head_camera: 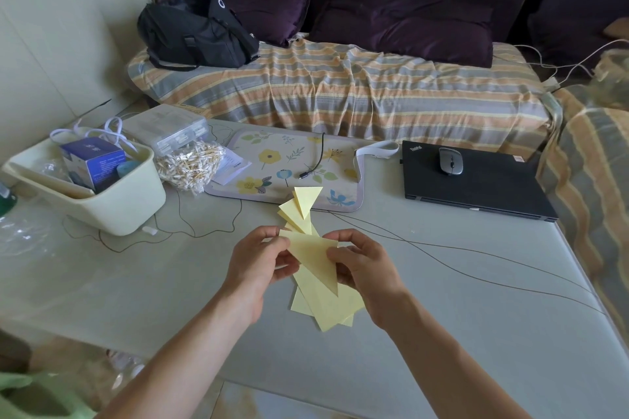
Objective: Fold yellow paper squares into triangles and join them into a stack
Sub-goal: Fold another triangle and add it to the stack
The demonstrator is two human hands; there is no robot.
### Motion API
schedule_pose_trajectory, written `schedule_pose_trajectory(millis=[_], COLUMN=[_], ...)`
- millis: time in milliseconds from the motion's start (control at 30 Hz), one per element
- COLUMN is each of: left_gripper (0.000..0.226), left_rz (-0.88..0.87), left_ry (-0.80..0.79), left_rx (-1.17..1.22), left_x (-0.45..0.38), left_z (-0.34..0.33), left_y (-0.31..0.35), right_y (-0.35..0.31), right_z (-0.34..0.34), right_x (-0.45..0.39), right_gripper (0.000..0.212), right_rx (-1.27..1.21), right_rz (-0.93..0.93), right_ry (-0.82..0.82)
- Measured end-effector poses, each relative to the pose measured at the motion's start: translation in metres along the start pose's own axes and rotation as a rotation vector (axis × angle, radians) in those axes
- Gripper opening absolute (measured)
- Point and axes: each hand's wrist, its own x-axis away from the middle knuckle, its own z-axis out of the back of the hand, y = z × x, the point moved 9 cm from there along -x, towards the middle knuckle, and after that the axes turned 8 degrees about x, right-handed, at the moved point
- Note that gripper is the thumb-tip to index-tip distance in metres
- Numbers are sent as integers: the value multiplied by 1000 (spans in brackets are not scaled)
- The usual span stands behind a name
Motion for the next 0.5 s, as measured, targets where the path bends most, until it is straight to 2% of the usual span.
schedule_pose_trajectory(millis=[133, 300, 500], left_gripper=[19, 12, 16], left_rz=[-27, -94, -51], left_ry=[-22, -15, -23], left_rx=[-25, -20, 33], left_x=[1, 2, 2], left_z=[-3, -4, -4], left_y=[4, 7, 1], right_y=[-3, 6, 6], right_z=[-3, -5, 3], right_x=[0, 2, -1], right_gripper=[19, 4, 6], right_rx=[-47, -75, -31], right_rz=[12, -78, -54], right_ry=[-26, -35, 33])
